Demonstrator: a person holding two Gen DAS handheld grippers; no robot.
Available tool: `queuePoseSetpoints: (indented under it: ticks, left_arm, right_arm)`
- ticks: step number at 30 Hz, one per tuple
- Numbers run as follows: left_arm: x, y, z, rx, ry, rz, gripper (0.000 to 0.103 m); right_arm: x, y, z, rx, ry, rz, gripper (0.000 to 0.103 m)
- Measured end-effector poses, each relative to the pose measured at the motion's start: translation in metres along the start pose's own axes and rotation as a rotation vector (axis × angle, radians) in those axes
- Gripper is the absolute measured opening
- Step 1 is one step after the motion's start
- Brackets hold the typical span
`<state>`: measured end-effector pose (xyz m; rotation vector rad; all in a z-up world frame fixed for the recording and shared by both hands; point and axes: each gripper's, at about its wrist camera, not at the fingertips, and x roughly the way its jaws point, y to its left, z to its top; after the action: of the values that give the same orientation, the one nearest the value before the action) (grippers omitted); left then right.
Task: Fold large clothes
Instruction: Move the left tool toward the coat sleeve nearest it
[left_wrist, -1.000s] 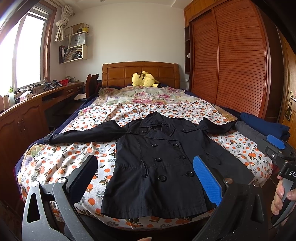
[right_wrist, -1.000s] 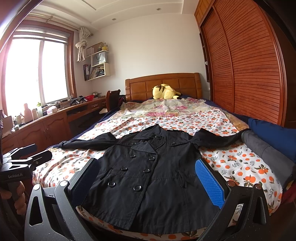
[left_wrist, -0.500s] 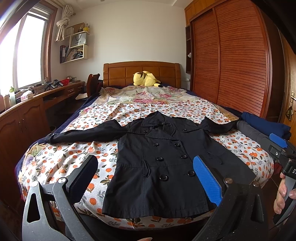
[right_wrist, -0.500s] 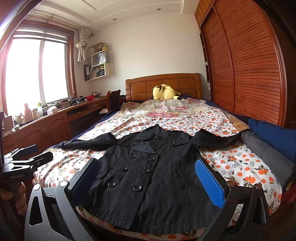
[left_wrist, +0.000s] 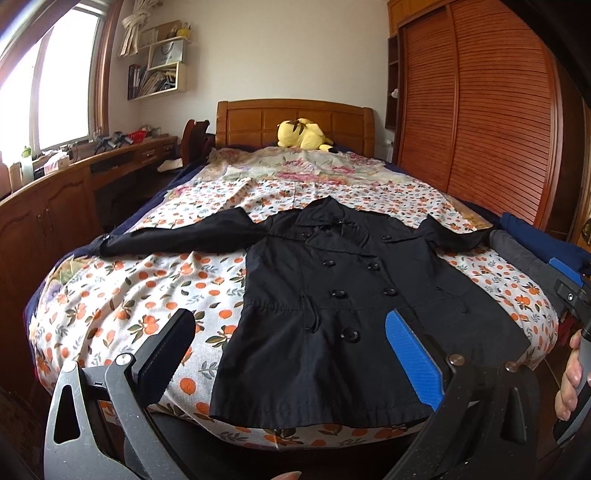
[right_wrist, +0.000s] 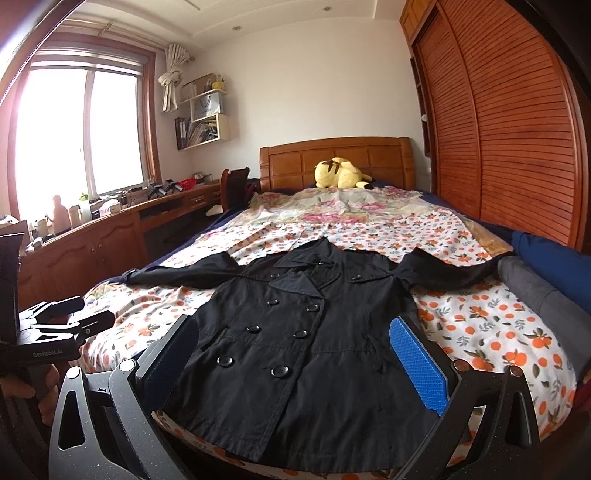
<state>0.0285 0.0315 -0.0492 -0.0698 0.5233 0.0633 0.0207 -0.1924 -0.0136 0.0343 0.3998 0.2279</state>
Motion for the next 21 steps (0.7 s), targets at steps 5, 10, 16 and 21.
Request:
queuePoseSetpoints:
  ticks: [5,10,16,21]
  left_arm:
    - [0.019,0.010,-0.009,-0.006,0.023,0.021,0.103]
    - [0.041,0.026,-0.020,-0.012,0.045,0.057,0.103]
    - [0.072,0.046,-0.030,-0.019,0.098,0.094,0.103]
    - [0.098,0.065,-0.029,-0.045,0.128,0.086,0.103]
  right_arm:
    - [0.020,0.002,0.000,-0.023,0.034,0.008,0.103]
    - [0.040,0.002,0.001,-0.022,0.059,0.025,0.103]
    - [0.072,0.001,-0.002,-0.036,0.094,0.042,0.103]
    - [0.099,0.001,0.001,-0.046,0.125,0.073,0.103]
